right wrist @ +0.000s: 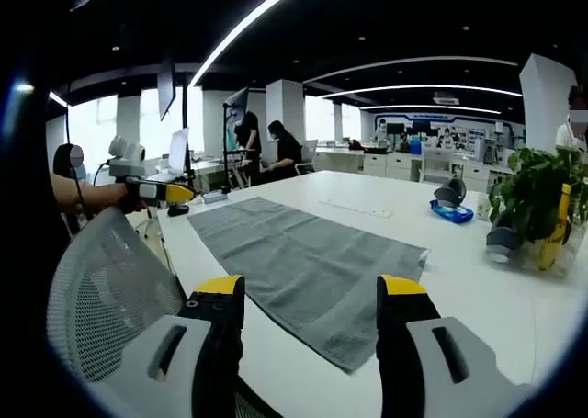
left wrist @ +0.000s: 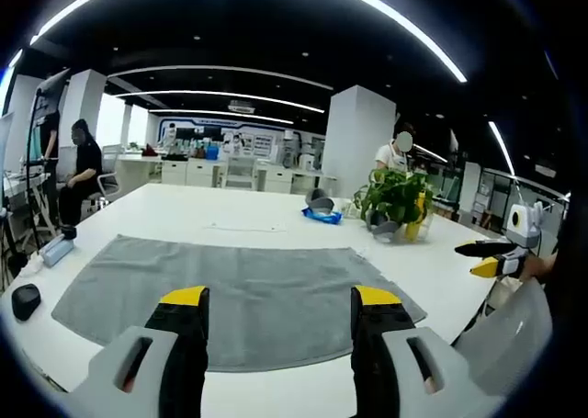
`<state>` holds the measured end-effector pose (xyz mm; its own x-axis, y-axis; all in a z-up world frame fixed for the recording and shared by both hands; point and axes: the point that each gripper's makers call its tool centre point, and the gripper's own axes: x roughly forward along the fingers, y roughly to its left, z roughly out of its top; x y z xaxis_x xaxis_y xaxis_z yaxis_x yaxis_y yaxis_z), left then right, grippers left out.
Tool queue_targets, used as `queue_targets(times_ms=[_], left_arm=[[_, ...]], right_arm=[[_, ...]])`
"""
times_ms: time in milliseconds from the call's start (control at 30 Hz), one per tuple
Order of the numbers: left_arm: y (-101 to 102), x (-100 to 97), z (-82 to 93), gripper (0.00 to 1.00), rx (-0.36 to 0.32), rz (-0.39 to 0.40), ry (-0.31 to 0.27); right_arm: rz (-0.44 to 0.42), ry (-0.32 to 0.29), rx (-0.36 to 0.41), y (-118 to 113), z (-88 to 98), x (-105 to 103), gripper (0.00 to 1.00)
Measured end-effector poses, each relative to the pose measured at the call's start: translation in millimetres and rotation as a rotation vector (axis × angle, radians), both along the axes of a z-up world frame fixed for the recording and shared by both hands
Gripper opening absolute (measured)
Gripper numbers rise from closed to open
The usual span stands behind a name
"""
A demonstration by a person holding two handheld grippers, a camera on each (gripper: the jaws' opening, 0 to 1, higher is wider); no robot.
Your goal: Fold the towel on the table until its edges align and the towel forms a compact rectangular stack.
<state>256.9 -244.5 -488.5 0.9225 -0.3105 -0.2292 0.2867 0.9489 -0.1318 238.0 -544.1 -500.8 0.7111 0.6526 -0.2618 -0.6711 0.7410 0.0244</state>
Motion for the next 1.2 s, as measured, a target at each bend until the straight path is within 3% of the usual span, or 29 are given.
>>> queue_targets(times_ms=[1200], left_arm=[[-1.9, 1.0, -6.2, 0.65, 0.022, -0.021, 0.02]], right_arm=[[-0.027, 0.021, -0.021, -7.8, -6.5, 3.2, 0.55]])
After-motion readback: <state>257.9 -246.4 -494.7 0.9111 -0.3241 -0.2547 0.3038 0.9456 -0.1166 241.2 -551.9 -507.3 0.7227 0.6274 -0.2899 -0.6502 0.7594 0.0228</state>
